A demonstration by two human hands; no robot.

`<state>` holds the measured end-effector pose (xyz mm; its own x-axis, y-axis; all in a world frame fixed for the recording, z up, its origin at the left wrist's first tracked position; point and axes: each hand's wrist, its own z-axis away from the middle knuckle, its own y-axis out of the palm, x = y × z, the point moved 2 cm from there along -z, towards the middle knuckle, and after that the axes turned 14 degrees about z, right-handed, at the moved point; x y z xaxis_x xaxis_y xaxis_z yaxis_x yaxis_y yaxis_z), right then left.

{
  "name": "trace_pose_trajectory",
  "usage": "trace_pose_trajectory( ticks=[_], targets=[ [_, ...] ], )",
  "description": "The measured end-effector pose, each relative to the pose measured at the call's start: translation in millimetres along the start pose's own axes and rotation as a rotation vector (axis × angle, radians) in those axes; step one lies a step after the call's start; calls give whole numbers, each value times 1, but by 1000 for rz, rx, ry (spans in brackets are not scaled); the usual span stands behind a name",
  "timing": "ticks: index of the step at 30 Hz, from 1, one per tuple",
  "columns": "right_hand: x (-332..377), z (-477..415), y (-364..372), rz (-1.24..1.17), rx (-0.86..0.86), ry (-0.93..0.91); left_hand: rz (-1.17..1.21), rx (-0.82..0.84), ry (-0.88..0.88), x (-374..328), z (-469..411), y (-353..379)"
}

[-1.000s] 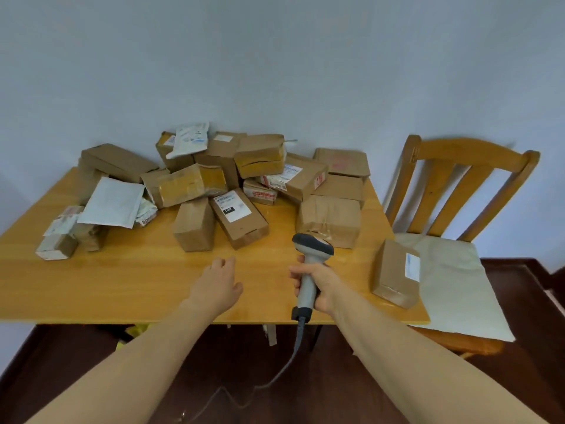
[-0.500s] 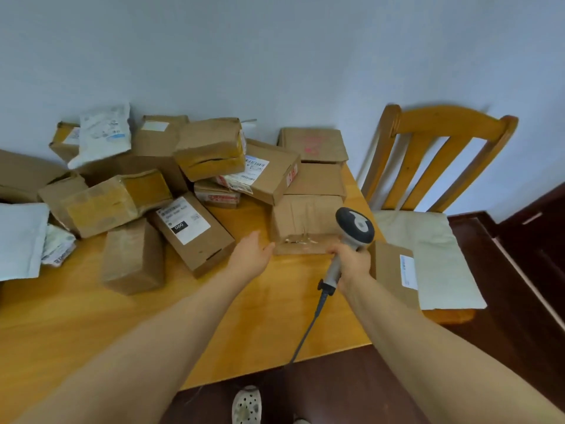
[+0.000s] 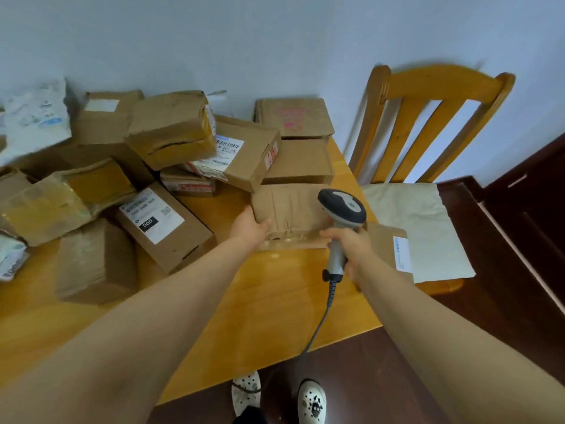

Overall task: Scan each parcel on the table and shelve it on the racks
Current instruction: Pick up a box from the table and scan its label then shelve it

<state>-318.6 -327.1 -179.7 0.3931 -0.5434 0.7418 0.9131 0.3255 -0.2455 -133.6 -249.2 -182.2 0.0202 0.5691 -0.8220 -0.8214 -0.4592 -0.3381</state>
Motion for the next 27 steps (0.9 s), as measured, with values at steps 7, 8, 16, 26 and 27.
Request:
trace_pose_trajectory(
  ticks=[7,8,16,26,27],
  targets=[
    [-36,24,-27,-9,98,-8,68,-42,-56,20,60,5],
    [-39,26,-29,-10,105,-9,98,-24,-80,23,67,3],
    [-48,37,-32,-17,221,-26,82,-31,-194,47,100,-26],
    [-62,43,-30,-44,311,-2,-289,-223,200,69,145,-4],
    [-66,44,-32,-45,310,11,-306,-233,229,72,149,-1]
  ],
)
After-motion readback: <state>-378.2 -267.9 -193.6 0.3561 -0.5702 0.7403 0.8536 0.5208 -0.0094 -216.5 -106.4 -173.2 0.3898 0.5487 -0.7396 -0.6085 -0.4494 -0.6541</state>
